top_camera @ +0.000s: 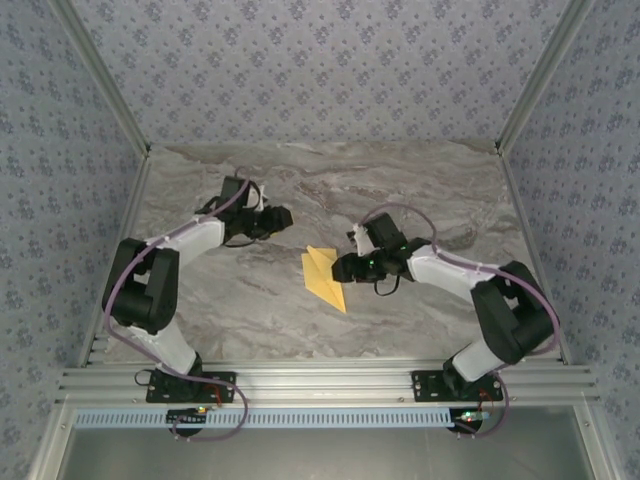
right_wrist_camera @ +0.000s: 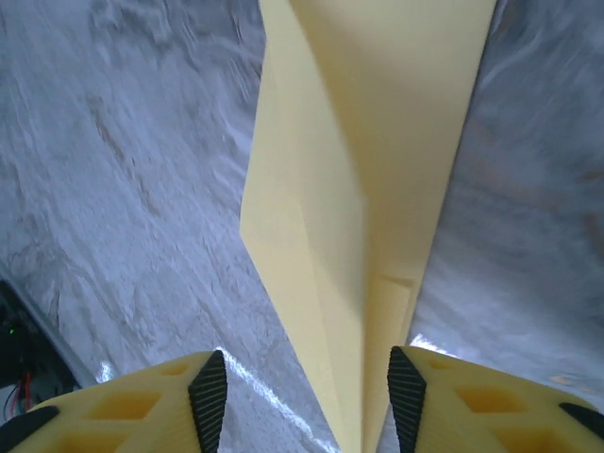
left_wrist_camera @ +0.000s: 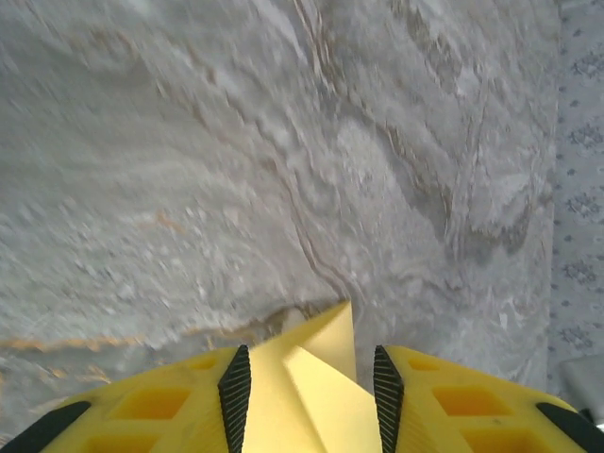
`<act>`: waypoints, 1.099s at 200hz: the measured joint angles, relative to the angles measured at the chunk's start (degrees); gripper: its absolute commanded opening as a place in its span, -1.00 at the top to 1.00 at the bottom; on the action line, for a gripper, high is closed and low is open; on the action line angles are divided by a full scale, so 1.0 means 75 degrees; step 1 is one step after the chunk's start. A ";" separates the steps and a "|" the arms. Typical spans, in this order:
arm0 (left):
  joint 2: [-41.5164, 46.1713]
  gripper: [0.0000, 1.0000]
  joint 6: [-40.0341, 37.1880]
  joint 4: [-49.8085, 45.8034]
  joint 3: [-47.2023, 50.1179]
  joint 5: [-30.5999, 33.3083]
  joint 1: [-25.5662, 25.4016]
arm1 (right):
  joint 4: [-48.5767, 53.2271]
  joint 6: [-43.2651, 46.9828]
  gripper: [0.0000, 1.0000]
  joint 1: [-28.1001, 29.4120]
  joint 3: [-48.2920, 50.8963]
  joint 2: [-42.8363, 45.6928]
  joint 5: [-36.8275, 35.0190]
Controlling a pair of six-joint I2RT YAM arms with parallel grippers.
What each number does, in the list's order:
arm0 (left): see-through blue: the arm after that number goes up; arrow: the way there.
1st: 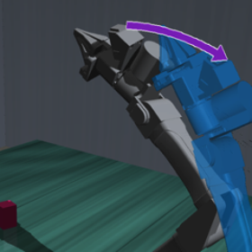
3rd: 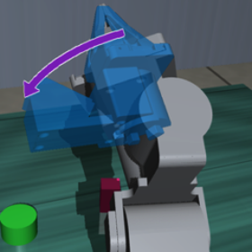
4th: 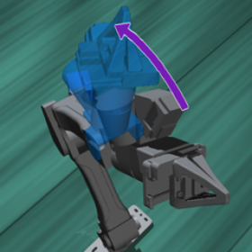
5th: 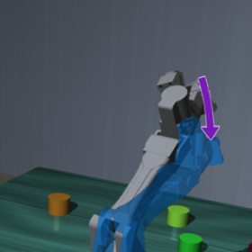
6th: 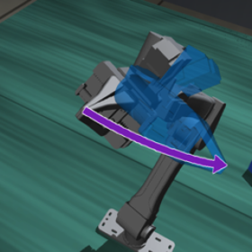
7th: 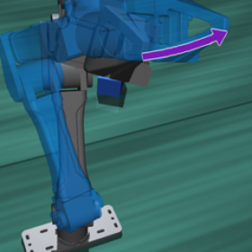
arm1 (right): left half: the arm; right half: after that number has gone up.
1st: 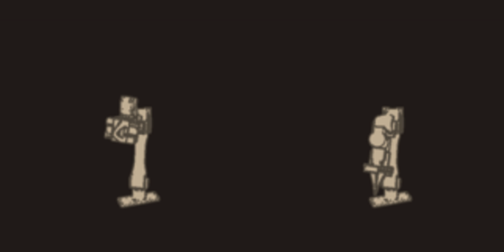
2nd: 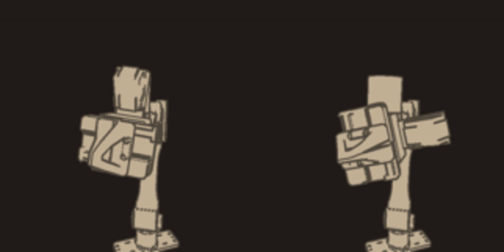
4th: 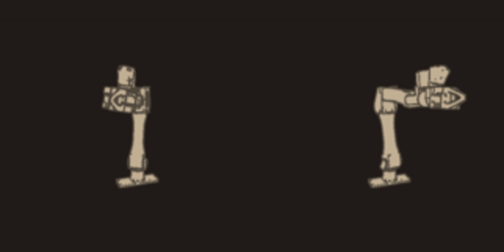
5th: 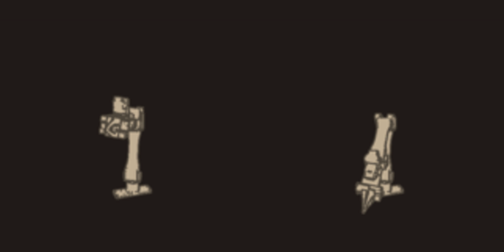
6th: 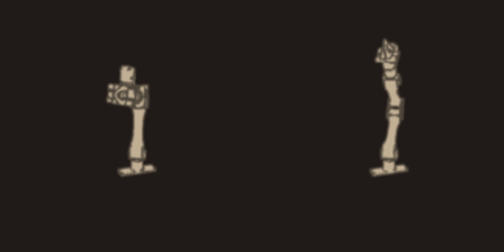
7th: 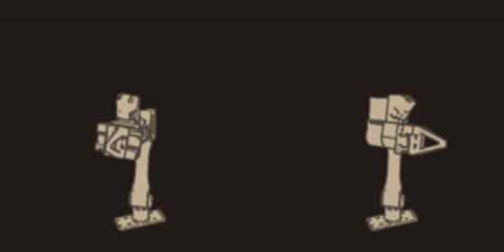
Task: Fold a paper plane with a square sheet of paper (fold left side to right side)
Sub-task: Turn over the paper at the center of the table.
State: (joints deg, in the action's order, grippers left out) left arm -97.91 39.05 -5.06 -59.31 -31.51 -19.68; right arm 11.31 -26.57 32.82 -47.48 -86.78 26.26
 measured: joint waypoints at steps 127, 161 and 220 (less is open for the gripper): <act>-0.1253 0.20 0.1160 0.1230 0.0574 -0.0175 -0.1212 | 0.0017 0.0152 -0.32 -0.0306 0.0562 0.1008 -0.1084; -0.1480 0.36 0.1294 0.1378 0.0306 -0.0262 -0.1343 | -0.0058 0.0108 -0.44 -0.0589 0.0752 0.1291 -0.0988; -0.1600 0.81 0.1475 0.1515 -0.0099 -0.0338 -0.1492 | -0.1102 -0.0440 -1.00 -0.1559 0.1696 0.1687 0.0475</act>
State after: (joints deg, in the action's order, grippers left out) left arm -109.91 50.11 6.31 -60.05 -34.04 -30.87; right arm 3.05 -29.87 21.12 -34.76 -74.13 29.82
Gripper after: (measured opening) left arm 0.122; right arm 0.971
